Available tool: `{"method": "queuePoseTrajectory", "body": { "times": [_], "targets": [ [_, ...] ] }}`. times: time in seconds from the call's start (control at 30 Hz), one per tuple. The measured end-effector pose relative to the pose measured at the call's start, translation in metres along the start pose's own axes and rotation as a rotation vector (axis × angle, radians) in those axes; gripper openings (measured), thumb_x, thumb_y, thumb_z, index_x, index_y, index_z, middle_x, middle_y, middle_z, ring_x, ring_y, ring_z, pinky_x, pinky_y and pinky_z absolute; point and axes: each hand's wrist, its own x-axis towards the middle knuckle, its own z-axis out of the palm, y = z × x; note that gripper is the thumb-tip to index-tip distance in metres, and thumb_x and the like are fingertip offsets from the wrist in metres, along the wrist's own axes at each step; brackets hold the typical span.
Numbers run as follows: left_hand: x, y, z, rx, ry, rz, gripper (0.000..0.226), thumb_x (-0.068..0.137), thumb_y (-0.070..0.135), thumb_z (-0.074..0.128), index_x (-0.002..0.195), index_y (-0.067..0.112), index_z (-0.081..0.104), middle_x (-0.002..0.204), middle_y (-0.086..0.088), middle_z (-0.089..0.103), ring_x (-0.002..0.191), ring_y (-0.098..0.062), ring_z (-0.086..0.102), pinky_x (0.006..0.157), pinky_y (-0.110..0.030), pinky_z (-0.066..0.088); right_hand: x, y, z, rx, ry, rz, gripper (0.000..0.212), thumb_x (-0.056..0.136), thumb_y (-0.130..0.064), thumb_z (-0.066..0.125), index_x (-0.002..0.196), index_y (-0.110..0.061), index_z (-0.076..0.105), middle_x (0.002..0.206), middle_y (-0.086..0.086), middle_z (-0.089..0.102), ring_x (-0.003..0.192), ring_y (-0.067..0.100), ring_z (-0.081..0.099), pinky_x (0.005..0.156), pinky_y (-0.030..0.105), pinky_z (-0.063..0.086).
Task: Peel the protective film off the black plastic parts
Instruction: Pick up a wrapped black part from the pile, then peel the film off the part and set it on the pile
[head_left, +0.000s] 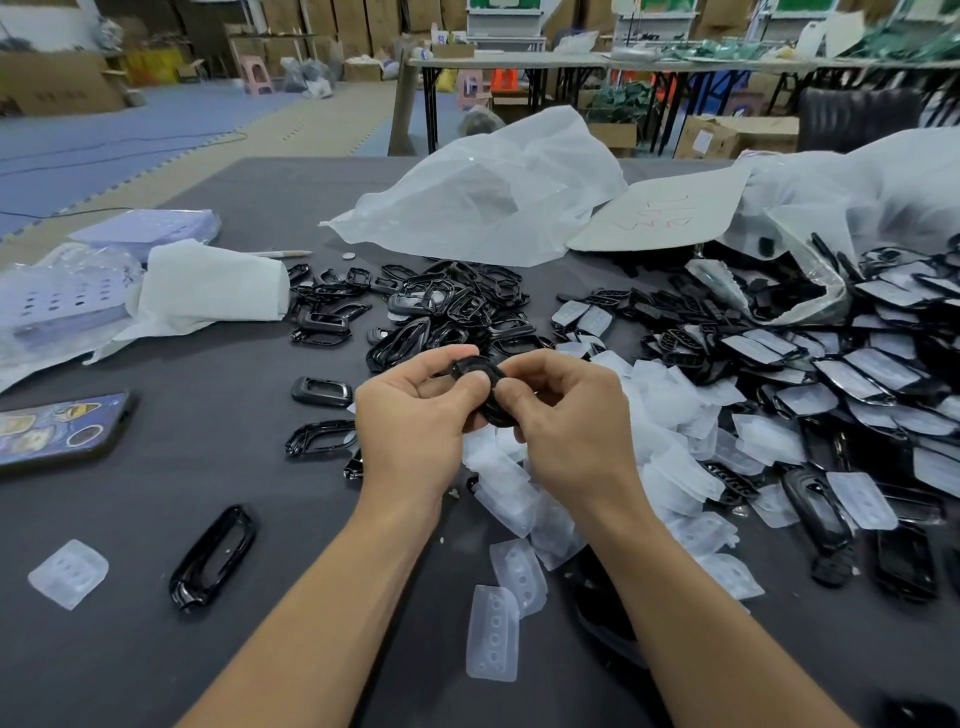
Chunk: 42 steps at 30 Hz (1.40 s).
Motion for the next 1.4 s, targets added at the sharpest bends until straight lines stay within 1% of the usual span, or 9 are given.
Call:
{"method": "queuePoseTrajectory", "body": {
  "times": [0.27, 0.43, 0.57, 0.73, 0.97, 1.07, 1.2, 1.33, 1.4],
  "targets": [
    [0.000, 0.001, -0.004, 0.071, -0.091, 0.030, 0.036, 0.083, -0.010, 0.074, 0.082, 0.025, 0.082, 0.058, 0.001, 0.071, 0.050, -0.010, 0.062, 0.054, -0.025, 0.056, 0.000, 0.004, 0.000, -0.113, -0.034, -0.015, 0.015, 0.094, -0.017, 0.069, 0.083, -0.026, 0.066, 0.066, -0.007, 0.071, 0.060, 0.009, 0.067, 0.058, 0.022, 0.053],
    [0.001, -0.004, -0.003, 0.181, 0.034, 0.082, 0.030, 0.076, 0.004, 0.076, 0.088, 0.031, 0.081, 0.064, -0.022, 0.067, 0.061, -0.021, 0.053, 0.064, -0.058, 0.059, 0.003, 0.005, 0.001, -0.061, -0.116, 0.074, 0.012, 0.088, -0.018, 0.071, 0.079, -0.025, 0.068, 0.058, -0.005, 0.067, 0.048, 0.011, 0.054, 0.056, 0.032, 0.044],
    [0.000, -0.001, -0.004, 0.146, -0.077, -0.003, 0.020, 0.085, 0.007, 0.076, 0.093, 0.025, 0.082, 0.055, 0.005, 0.058, 0.054, -0.011, 0.051, 0.060, -0.032, 0.054, 0.002, 0.003, -0.002, 0.002, -0.085, 0.023, 0.016, 0.086, -0.012, 0.074, 0.077, -0.024, 0.069, 0.058, -0.008, 0.067, 0.048, 0.005, 0.054, 0.055, 0.030, 0.045],
    [0.006, 0.003, -0.009, 0.156, -0.085, -0.082, 0.024, 0.088, -0.004, 0.073, 0.074, 0.013, 0.080, 0.070, -0.011, 0.076, 0.061, -0.027, 0.066, 0.070, -0.044, 0.059, -0.006, 0.002, 0.005, -0.154, -0.033, -0.065, 0.015, 0.088, -0.016, 0.076, 0.080, -0.028, 0.071, 0.070, -0.015, 0.073, 0.062, 0.005, 0.069, 0.060, 0.022, 0.055],
    [0.011, 0.007, -0.019, 0.180, -0.116, 0.003, 0.027, 0.091, -0.002, 0.071, 0.074, 0.018, 0.079, 0.068, -0.010, 0.076, 0.057, -0.017, 0.069, 0.056, -0.027, 0.056, -0.010, -0.010, 0.016, -0.339, -0.005, -0.174, 0.030, 0.093, -0.019, 0.073, 0.092, -0.037, 0.049, 0.059, -0.014, 0.067, 0.068, 0.004, 0.063, 0.061, 0.008, 0.042],
    [0.013, 0.009, -0.022, 0.048, -0.159, -0.089, 0.019, 0.091, -0.001, 0.070, 0.083, 0.012, 0.081, 0.082, -0.024, 0.076, 0.068, -0.027, 0.070, 0.065, -0.033, 0.060, -0.013, -0.013, 0.019, -0.326, 0.015, -0.210, 0.027, 0.096, -0.016, 0.070, 0.092, -0.034, 0.049, 0.057, -0.011, 0.065, 0.063, 0.005, 0.061, 0.057, 0.009, 0.040],
    [0.012, 0.010, -0.026, -0.061, -0.285, -0.176, 0.031, 0.084, -0.016, 0.067, 0.090, 0.010, 0.081, 0.093, -0.020, 0.079, 0.083, -0.030, 0.077, 0.075, -0.035, 0.065, -0.014, -0.009, 0.018, -0.271, 0.017, -0.184, 0.019, 0.098, -0.015, 0.066, 0.093, -0.030, 0.055, 0.054, -0.014, 0.059, 0.059, 0.003, 0.057, 0.054, 0.009, 0.037],
    [0.019, 0.013, -0.027, 0.018, -0.028, -0.123, 0.036, 0.079, -0.022, 0.067, 0.088, 0.011, 0.078, 0.073, -0.005, 0.078, 0.059, -0.015, 0.070, 0.054, -0.022, 0.058, -0.011, 0.000, 0.010, -0.343, 0.087, -0.156, 0.012, 0.100, -0.017, 0.062, 0.094, -0.026, 0.068, 0.062, -0.012, 0.059, 0.068, 0.011, 0.056, 0.060, 0.019, 0.038],
    [0.027, 0.016, -0.035, 0.003, 0.131, -0.123, 0.037, 0.080, -0.021, 0.066, 0.086, 0.014, 0.078, 0.067, 0.002, 0.075, 0.055, -0.010, 0.067, 0.052, -0.019, 0.055, -0.007, 0.001, 0.006, -0.493, 0.103, -0.148, 0.016, 0.098, -0.018, 0.062, 0.103, -0.029, 0.073, 0.082, -0.014, 0.061, 0.089, 0.011, 0.056, 0.075, 0.021, 0.034]
  ]
}}
